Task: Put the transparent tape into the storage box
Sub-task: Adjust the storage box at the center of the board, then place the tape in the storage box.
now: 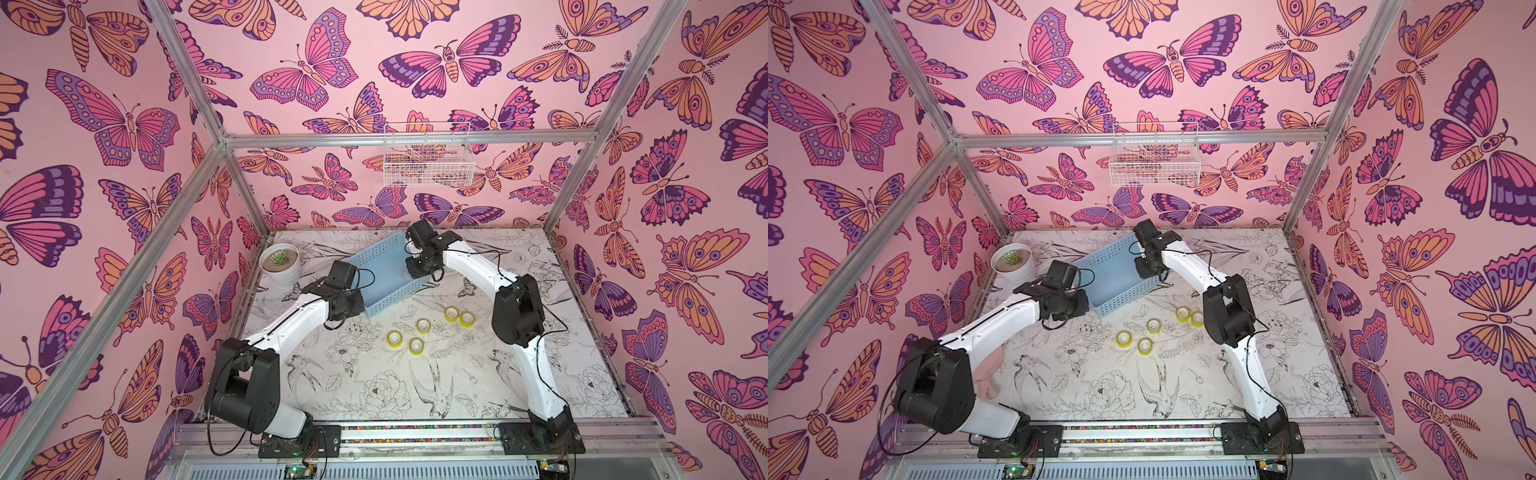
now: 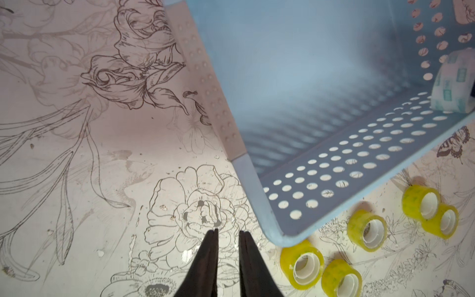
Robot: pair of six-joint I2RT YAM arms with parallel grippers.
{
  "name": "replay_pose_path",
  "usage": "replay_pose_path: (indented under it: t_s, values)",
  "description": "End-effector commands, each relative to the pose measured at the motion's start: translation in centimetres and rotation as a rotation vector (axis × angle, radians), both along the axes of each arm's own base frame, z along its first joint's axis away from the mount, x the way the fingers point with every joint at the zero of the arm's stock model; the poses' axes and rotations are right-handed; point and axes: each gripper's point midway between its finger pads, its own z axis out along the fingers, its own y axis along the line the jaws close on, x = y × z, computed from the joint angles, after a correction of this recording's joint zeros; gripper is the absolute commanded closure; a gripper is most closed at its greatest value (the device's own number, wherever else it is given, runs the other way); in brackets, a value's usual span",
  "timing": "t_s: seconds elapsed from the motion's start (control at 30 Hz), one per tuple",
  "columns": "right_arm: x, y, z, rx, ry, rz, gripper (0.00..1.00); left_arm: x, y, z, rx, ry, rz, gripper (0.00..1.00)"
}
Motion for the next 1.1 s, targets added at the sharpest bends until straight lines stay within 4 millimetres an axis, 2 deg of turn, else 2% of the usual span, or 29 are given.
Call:
replay_pose_path:
  t_s: [0.0,0.1,0.17,0.3,0.4,0.57,0.67,0.87,1.07]
  values:
    - [-1.6,-0.8,0.7,-0.054,0.009,0.016,1.00,-2.1,0.0,0.6,0.009,0.037,-0.029,0.80]
    - [-2.5,-1.5,-0.6,-0.080,0.022,0.011,1.00,-2.7,0.5,1.1,0.021,0.031,-0.016,0.79]
    - [-2.9,-2.0,-1.2,-0.093,0.030,0.004,1.00,-2.5,0.9,1.8,0.027,0.005,0.006,0.74]
    - [-3.8,-2.8,-2.0,-0.128,0.046,0.004,1.00,-0.8,1.0,3.2,0.046,-0.053,0.024,0.44]
    - [-4.6,-3.1,-1.7,-0.130,0.046,0.007,1.00,0.3,0.8,3.0,0.065,-0.049,0.019,0.33]
    - [-6.1,-3.2,-1.3,-0.156,0.056,0.034,1.00,1.4,0.5,1.9,0.076,-0.029,0.024,0.31]
    - [-6.3,-3.2,-1.1,-0.158,0.048,0.030,1.00,1.9,0.2,1.2,0.065,-0.031,0.032,0.32]
    - [-5.0,-3.3,-0.4,-0.178,0.000,0.006,1.00,3.6,-0.1,-0.5,0.070,-0.054,0.052,0.32]
    - [-2.9,-3.3,-0.8,-0.208,-0.013,-0.007,1.00,5.3,-0.6,-1.8,0.095,-0.040,0.038,0.35]
